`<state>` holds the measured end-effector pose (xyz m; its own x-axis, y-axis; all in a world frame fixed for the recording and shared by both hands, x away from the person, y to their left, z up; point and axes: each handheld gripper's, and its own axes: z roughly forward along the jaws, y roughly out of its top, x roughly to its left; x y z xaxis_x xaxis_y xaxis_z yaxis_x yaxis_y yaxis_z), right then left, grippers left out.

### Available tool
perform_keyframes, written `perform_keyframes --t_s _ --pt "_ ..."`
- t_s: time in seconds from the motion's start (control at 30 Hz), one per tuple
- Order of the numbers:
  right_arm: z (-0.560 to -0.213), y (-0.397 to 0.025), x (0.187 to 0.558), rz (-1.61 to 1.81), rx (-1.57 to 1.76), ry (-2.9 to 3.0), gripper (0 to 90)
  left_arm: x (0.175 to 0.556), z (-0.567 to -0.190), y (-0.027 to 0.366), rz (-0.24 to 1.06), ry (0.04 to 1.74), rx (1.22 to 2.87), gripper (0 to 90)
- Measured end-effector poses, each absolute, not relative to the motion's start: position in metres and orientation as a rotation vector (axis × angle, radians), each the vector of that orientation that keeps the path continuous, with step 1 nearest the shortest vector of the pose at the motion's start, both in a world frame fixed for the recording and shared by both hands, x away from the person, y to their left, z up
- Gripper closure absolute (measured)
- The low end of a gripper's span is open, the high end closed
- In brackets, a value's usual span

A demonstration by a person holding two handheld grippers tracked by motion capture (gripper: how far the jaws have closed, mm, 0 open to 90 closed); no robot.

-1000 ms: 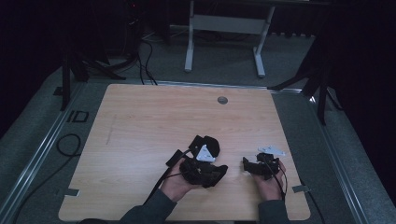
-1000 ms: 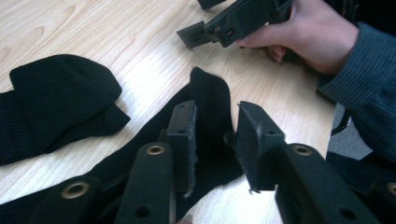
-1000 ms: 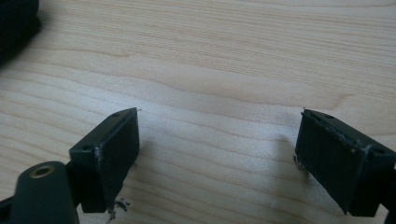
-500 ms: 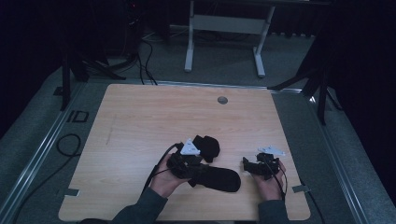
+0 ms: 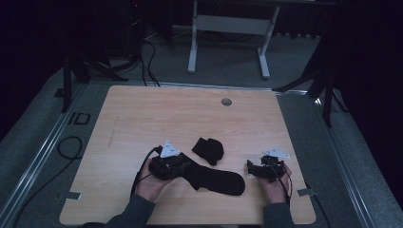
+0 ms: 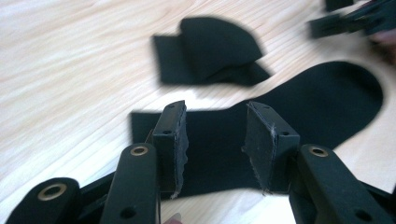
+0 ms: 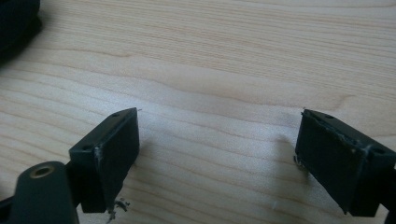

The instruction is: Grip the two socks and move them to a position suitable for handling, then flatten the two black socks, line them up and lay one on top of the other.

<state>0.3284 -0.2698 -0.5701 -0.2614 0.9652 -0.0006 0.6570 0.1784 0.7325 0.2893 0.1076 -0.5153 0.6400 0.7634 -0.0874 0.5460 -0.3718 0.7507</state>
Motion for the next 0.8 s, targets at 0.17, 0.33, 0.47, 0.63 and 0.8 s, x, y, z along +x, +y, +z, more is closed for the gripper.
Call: perform_keyframes --t_s 0.17,0.33,0.47,0.63,0.8 --pt "-0.570 -0.270 0.328 0.865 1.523 1.989 13.3 0.287 -0.526 0.115 0.373 1.015 2.070 58.8" --pt "-0.569 -0.268 0.327 0.861 1.528 1.989 19.4 0.288 -0.538 0.118 0.399 1.027 2.094 60.2" --pt "-0.567 -0.266 0.326 0.867 1.516 2.003 26.4 0.291 -0.548 0.119 0.399 1.062 2.104 61.3" --pt "-0.562 -0.263 0.322 0.874 1.521 2.017 48.1 0.295 -0.554 0.118 0.428 1.073 2.124 62.5" --pt "-0.547 -0.248 0.315 0.942 1.445 2.076 55.6 0.296 -0.554 0.120 0.438 1.086 2.118 65.2"
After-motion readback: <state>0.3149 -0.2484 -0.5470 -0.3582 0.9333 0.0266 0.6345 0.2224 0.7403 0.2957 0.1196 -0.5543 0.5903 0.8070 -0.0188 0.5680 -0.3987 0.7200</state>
